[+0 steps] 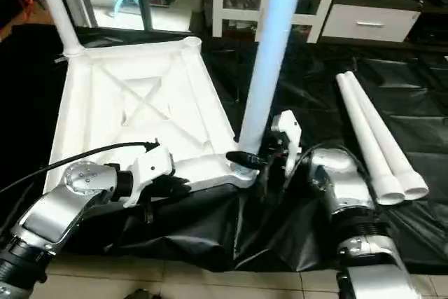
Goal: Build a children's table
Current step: Insert table leg to table base
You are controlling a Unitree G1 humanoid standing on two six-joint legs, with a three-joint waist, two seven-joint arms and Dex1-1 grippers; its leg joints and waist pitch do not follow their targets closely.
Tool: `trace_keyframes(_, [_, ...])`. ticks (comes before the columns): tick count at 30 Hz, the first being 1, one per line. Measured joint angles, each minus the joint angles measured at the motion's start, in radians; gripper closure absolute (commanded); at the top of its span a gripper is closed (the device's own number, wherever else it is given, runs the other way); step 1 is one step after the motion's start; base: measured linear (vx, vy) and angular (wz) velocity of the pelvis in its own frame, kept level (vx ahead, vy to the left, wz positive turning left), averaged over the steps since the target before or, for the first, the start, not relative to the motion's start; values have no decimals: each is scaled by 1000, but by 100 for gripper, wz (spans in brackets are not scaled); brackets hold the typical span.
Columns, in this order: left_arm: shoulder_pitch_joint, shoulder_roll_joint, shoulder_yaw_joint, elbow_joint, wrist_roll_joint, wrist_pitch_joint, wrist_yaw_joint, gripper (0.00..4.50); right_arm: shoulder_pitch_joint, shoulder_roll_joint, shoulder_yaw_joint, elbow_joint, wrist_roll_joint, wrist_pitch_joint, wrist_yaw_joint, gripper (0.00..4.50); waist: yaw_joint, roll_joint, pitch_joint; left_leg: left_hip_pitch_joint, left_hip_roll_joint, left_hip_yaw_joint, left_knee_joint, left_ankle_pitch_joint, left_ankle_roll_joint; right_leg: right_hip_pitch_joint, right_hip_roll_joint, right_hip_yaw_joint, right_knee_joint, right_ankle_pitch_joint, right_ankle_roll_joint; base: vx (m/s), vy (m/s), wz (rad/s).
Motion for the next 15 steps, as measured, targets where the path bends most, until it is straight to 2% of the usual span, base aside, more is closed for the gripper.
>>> trace_keyframes(4, [-57,-95,1,59,45,91,134,450,-61,81,-27,94,-28,-21,-300,246,-25,1,-1,3,0,0,0,3,-5,1,0,0,2,1,0,0,0,0])
trace_keyframes(6, [-116,-203,1,138,78,152,267,450,-115,145,-59,166,-52,-43,-571,247,-28,2,-2,5,0,0,0,4,-6,3,0,1,2,3,-1,0,0,0])
trace_keyframes(8, [-140,-265,-1,180,87,177,339,450,-138,184,-77,204,-65,-64,-728,248,-27,2,-2,10,0,0,-2,3,-7,7,0,1,0,3,0,0,0,0])
trace_keyframes(9, [-149,-290,-1,205,91,178,370,450,-145,205,-84,222,-74,-83,-803,248,-25,2,-2,16,0,0,-5,3,-8,14,0,0,-4,3,-1,0,0,0])
trace_keyframes(12, [-168,-324,-1,253,97,168,393,450,-156,250,-111,261,-84,-120,-873,248,-22,3,-8,19,-1,-1,-9,1,-11,18,0,-1,-8,3,0,0,0,0])
trace_keyframes(15, [-170,-309,-9,257,100,148,388,450,-180,250,-124,295,-85,-129,-837,248,-23,3,-9,18,-1,-2,-9,1,-10,18,-1,-1,-9,4,1,0,0,0])
